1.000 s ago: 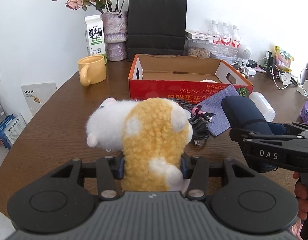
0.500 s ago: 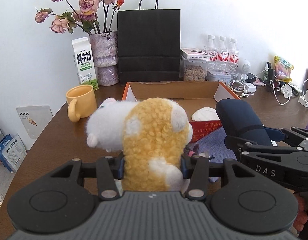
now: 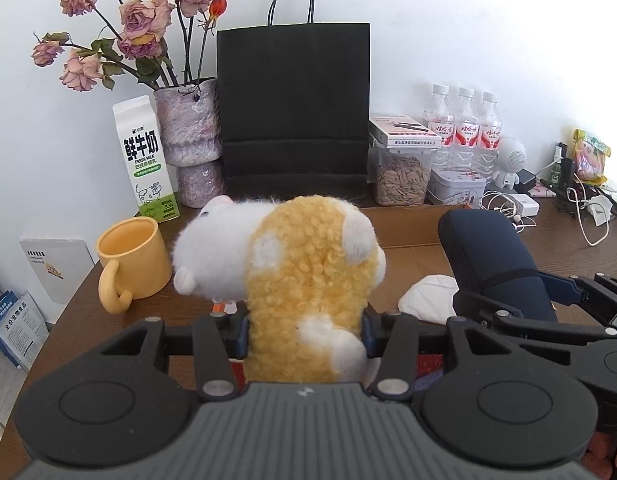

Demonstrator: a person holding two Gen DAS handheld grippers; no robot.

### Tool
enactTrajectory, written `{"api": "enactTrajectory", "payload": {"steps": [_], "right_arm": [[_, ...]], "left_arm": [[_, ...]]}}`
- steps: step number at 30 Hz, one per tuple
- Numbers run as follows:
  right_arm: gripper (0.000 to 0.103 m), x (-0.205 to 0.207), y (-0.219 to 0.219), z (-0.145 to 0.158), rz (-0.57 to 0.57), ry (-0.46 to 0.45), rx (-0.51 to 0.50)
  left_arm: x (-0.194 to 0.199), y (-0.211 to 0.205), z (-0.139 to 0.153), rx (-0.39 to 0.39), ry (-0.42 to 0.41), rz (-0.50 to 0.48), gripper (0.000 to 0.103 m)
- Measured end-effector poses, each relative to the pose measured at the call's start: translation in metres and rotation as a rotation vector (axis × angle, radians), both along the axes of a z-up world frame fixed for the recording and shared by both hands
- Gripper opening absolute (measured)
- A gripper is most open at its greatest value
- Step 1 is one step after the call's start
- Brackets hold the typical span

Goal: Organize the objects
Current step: 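Carry the hamster and pouch into the box and open the left tool, then open the right tool to drop the navy pouch into the box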

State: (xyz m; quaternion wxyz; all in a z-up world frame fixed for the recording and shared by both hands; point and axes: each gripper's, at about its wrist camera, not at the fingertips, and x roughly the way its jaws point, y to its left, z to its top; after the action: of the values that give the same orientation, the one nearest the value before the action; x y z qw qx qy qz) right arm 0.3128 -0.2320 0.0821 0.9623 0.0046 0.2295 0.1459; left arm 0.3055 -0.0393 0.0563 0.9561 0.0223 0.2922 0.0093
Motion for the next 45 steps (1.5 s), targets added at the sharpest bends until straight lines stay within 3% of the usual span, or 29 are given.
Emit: {"api": "enactTrajectory", "payload": {"steps": [16,18,20,21,23,34,45], "right_arm": [[0.064,0.095,0.007,-0.029,-0.055,0.065,-0.023],[0.066,0.104,0.009,-0.033,-0.059,0.082,-0.036],[0.07,0.111,0.011,-0.036,-0.076,0.101,-0.052],[0.078,0.113,0.011,-0.037,-0.087,0.103,-0.059],[0.098,0.115,0.009,-0.04,-0.103,0.11,-0.071],[0.098,0.106,0.008,-0.035,-0.099,0.099,-0.063],[0.099,0.058,0.002,-0.009,-0.086,0.06,-0.054]], "left_arm": [[0.102,0.0,-0.037,-0.007,0.065,-0.003,0.05],[0.111,0.002,-0.043,-0.015,0.084,0.001,0.061],[0.117,0.006,-0.047,-0.011,0.083,0.045,0.096],[0.118,0.007,-0.047,-0.013,0.071,0.05,0.103],[0.118,0.009,-0.047,-0.019,0.064,0.053,0.103],[0.102,0.008,-0.034,-0.011,0.06,0.047,0.103],[0.043,0.003,-0.003,-0.012,0.026,0.048,0.103]]}}
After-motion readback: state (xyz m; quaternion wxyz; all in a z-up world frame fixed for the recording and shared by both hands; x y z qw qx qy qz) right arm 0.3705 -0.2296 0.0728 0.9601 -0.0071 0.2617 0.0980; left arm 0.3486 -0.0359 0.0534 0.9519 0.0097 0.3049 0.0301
